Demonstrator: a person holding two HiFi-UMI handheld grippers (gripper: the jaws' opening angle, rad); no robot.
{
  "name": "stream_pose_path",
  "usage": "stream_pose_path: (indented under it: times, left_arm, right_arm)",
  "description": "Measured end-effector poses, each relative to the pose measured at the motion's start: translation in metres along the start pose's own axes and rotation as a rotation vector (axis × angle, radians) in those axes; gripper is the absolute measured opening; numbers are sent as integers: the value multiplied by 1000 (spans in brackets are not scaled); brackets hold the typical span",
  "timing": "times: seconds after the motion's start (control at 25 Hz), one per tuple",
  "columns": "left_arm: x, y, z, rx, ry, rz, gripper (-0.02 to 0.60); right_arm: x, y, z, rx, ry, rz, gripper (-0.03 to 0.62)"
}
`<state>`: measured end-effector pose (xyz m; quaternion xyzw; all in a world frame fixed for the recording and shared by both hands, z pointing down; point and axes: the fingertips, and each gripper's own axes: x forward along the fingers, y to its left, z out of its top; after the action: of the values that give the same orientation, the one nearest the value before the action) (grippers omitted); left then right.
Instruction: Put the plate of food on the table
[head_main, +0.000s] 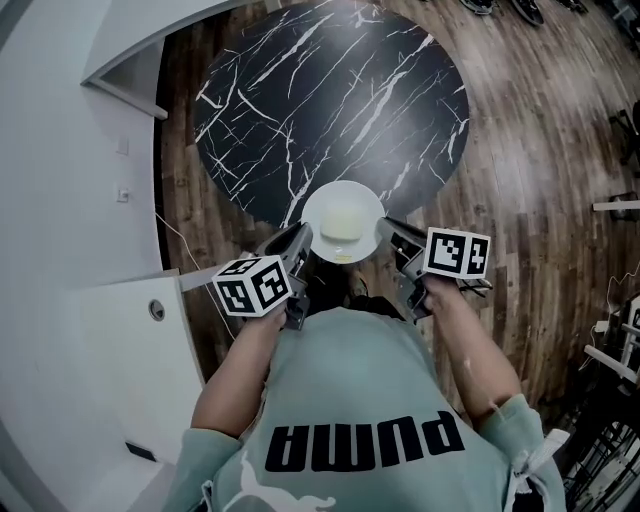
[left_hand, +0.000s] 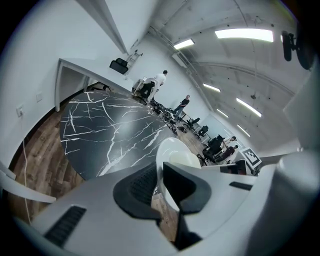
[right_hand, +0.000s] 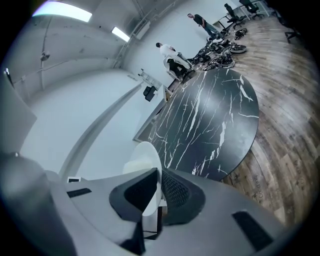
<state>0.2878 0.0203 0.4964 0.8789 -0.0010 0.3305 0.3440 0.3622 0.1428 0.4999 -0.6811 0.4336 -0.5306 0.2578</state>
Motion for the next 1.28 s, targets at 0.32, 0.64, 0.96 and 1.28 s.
stream_pose_path:
  times: [0.32,0.64,0.96,1.28]
  left_arm:
    - [39,21,18,3,69,-22,46]
    - [83,46,21,19,156,-21,48]
    - [123,70,15,63,235,-1,51]
    - [144,87,7,108,288,37,57]
  right_arm:
    - [25,-19,26,38,-15,-70,34]
    - [57,-57,44,77,4,-141,35]
    - [85,-94,51,88,37,-205,35]
    - [102,-113,55,66,58,-250,37]
